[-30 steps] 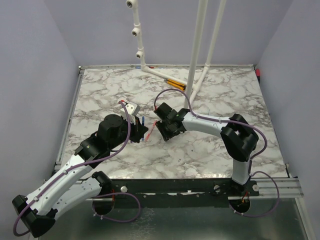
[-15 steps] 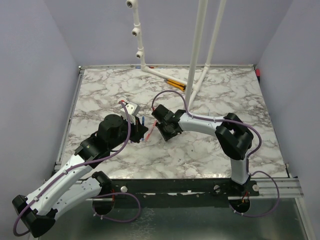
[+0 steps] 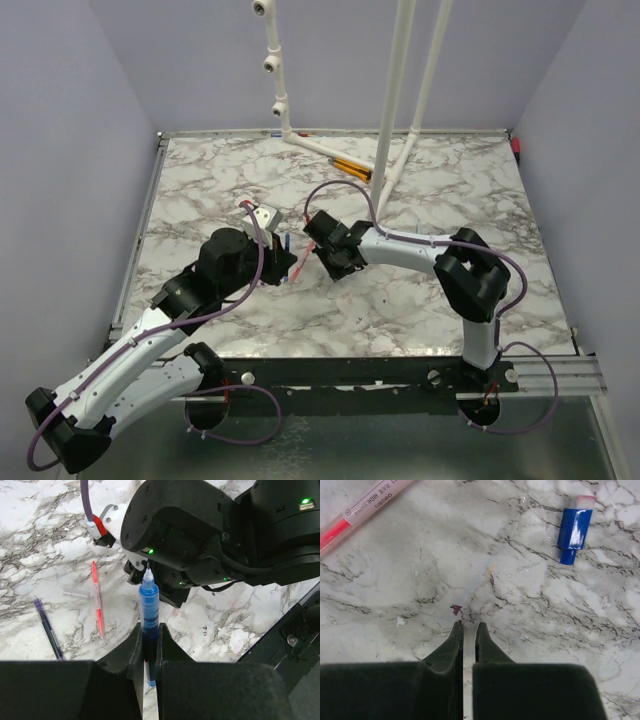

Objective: Insert the pens into the pen caps

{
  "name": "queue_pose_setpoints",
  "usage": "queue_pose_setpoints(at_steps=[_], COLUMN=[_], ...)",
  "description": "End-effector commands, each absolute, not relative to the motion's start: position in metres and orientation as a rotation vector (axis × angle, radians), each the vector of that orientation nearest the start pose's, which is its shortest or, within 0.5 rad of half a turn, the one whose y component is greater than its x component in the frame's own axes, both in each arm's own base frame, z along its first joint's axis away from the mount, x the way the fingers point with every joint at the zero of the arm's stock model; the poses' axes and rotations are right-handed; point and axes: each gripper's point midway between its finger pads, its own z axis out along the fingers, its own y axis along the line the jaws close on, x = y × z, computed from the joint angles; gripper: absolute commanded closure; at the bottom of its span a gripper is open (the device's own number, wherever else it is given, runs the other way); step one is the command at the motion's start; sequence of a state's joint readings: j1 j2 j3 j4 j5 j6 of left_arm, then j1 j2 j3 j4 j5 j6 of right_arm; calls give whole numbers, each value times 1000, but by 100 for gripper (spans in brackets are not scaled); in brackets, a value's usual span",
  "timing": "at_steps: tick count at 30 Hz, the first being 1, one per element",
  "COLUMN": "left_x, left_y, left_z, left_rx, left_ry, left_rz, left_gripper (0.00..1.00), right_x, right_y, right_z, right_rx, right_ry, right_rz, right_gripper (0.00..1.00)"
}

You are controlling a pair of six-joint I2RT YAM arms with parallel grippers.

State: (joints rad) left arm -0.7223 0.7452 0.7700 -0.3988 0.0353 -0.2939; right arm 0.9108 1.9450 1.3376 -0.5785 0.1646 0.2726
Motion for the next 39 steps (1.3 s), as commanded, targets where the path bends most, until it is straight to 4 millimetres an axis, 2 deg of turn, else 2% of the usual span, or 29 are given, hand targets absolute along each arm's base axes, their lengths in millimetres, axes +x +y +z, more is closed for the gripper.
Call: queue_pose_setpoints(at_steps=[1, 7, 19, 24, 29, 35, 39], left_x=[197, 186, 163, 157, 152, 134, 120], left_y=[-210, -224, -259, -268, -276, -285, -288], left_z=[228, 231, 258, 263, 270, 278, 279], left_rx=[496, 567, 650, 660, 674, 762, 826], left_ry=[1966, 1946, 1824, 1774, 1712, 1661, 1633], left_rz=[-736, -838, -1142, -1230, -1312, -1440, -1521], left_gripper=[100, 100, 100, 100, 100, 100, 100], right_x=[268, 263, 241, 231, 213, 189, 178], right_y=[308, 306, 296, 291, 297, 302, 309], right_z=[57, 98, 194, 237, 288, 347, 375], right_rx=[-746, -677, -540, -505, -518, -552, -591], right_ry=[2533, 2456, 2207, 2044, 1845, 1626, 1494], right_rz=[129, 235, 538, 674, 871, 1062, 1155], right_gripper=[99, 99, 99, 99, 99, 99, 99])
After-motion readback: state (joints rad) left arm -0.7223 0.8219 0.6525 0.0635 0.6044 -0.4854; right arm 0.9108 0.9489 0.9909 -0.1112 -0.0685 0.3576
